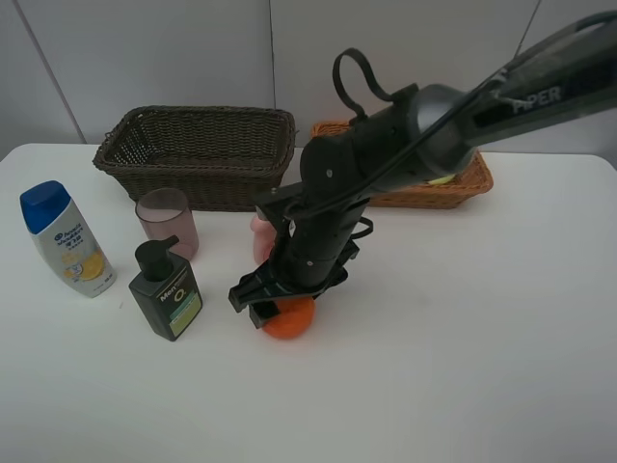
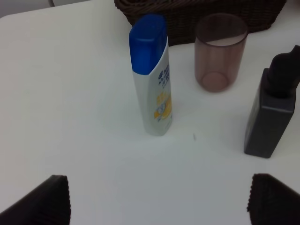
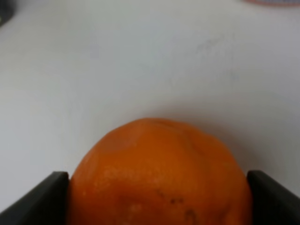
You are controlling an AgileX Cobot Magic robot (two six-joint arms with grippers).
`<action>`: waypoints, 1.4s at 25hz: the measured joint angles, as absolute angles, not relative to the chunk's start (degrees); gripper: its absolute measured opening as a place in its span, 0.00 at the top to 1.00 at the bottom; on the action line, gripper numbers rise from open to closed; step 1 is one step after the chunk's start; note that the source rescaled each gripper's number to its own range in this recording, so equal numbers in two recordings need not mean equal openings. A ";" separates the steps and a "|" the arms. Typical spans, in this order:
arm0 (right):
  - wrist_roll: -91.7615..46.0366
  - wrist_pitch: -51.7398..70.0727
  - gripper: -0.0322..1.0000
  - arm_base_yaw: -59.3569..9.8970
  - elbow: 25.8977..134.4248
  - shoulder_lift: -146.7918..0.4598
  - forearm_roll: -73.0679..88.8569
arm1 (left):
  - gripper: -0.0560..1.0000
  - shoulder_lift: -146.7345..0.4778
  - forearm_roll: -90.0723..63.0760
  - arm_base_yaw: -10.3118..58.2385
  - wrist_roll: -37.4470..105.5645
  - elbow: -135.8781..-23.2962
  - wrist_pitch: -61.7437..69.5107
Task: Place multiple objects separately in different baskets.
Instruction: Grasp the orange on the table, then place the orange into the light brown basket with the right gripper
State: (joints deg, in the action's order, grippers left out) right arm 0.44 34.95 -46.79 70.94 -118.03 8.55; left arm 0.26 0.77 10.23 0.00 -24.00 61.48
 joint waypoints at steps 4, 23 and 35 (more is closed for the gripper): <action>-2.66 36.94 0.34 -46.79 70.94 -116.80 8.53 | 0.00 0.26 0.77 10.23 0.00 -24.00 61.48; -27.66 50.70 0.34 -41.18 79.50 -110.87 8.07 | 0.00 0.26 0.77 10.23 0.00 -24.00 61.48; -27.72 53.85 0.34 -29.84 93.13 -110.81 -0.33 | 0.00 0.26 0.77 10.23 0.00 -24.00 61.48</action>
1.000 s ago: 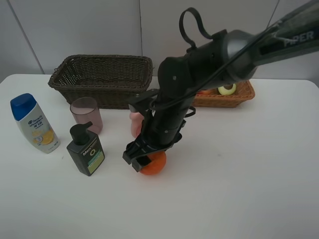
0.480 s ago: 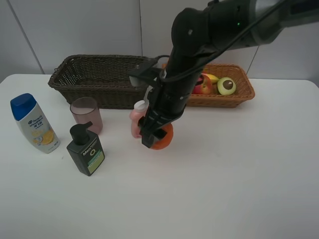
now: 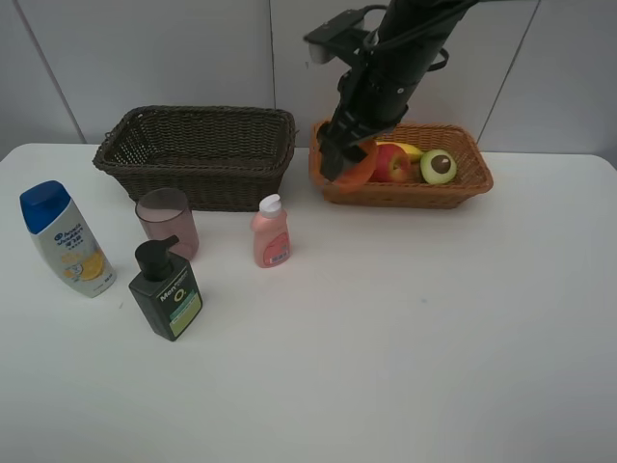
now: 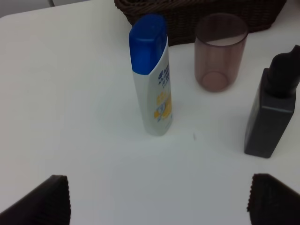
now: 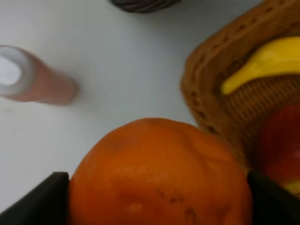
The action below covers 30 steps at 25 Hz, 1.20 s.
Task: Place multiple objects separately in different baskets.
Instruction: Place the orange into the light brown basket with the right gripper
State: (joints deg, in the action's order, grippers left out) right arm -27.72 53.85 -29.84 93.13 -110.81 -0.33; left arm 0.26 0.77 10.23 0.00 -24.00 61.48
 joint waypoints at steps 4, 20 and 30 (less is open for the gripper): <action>-27.72 51.62 0.34 -25.07 94.50 -110.81 -1.11 | 0.00 0.26 0.77 10.23 0.00 -24.00 61.48; -27.72 34.03 0.34 -9.75 94.60 -110.81 -1.83 | 0.00 0.26 0.77 10.23 0.00 -24.00 61.48; -27.72 29.36 0.34 -9.14 94.60 -117.05 -0.64 | 0.00 0.26 0.77 10.23 0.00 -24.00 61.48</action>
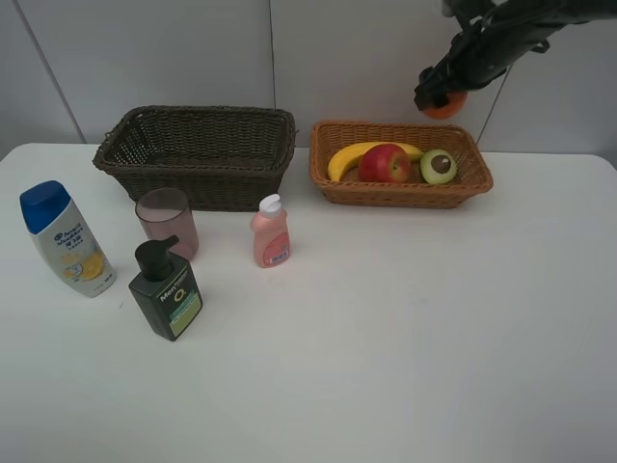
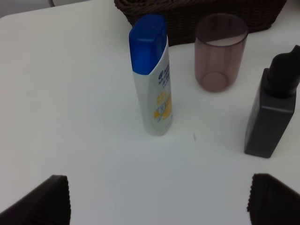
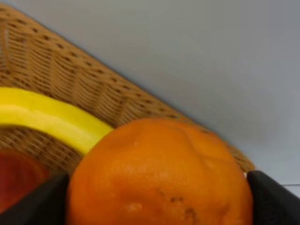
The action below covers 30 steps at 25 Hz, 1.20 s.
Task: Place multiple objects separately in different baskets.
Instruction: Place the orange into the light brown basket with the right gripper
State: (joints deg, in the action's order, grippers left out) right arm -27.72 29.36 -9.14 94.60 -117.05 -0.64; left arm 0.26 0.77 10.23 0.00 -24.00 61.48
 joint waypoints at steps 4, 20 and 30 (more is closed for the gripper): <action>-27.67 28.71 0.34 -9.14 94.60 -119.34 -0.60 | 0.00 0.26 0.77 10.23 0.00 -24.00 61.48; -27.46 28.80 0.27 -9.14 94.60 -120.26 0.75 | 0.00 0.26 0.77 10.23 0.00 -24.00 61.48; -26.56 27.77 0.00 -9.14 94.60 -120.20 0.78 | 0.00 0.26 0.77 10.23 0.00 -24.00 61.48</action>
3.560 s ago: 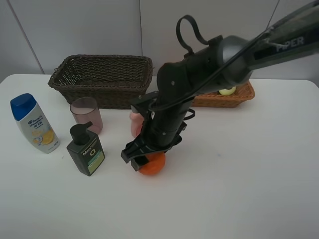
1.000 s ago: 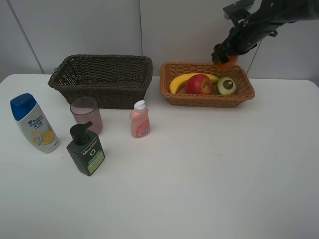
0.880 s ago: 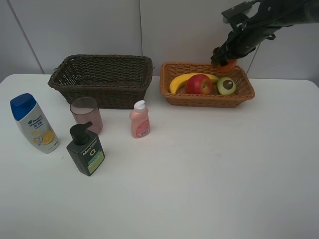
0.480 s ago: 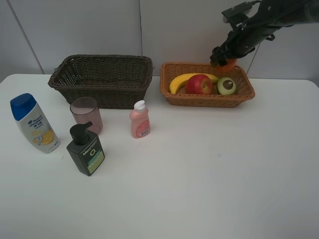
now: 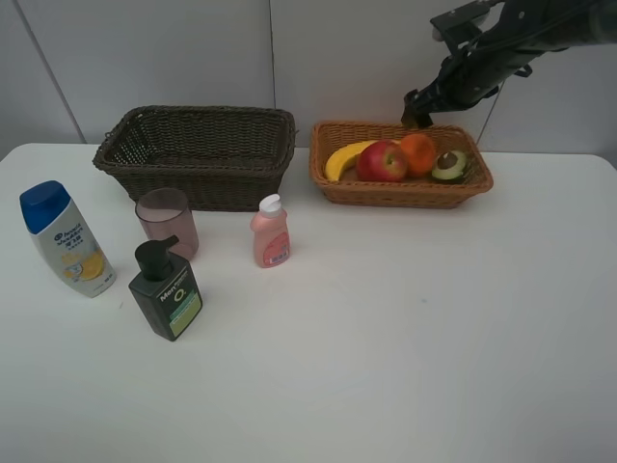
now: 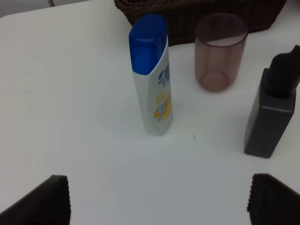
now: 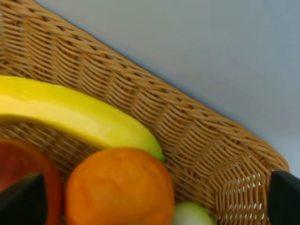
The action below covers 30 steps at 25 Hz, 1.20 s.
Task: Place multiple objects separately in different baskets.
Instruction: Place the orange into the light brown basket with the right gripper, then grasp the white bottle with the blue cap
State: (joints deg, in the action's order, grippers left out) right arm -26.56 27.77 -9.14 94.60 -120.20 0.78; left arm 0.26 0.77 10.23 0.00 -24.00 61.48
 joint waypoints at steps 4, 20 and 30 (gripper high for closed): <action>-26.56 27.77 0.00 -9.14 94.60 -120.20 0.78 | 0.00 0.26 0.77 10.23 0.00 -24.00 61.48; -26.56 27.52 0.00 -9.14 94.60 -120.20 0.78 | 0.00 0.26 0.77 10.23 0.00 -24.00 61.48; -21.94 30.49 0.00 -9.14 94.60 -118.29 0.78 | 0.00 0.26 0.77 10.23 0.00 -24.00 61.48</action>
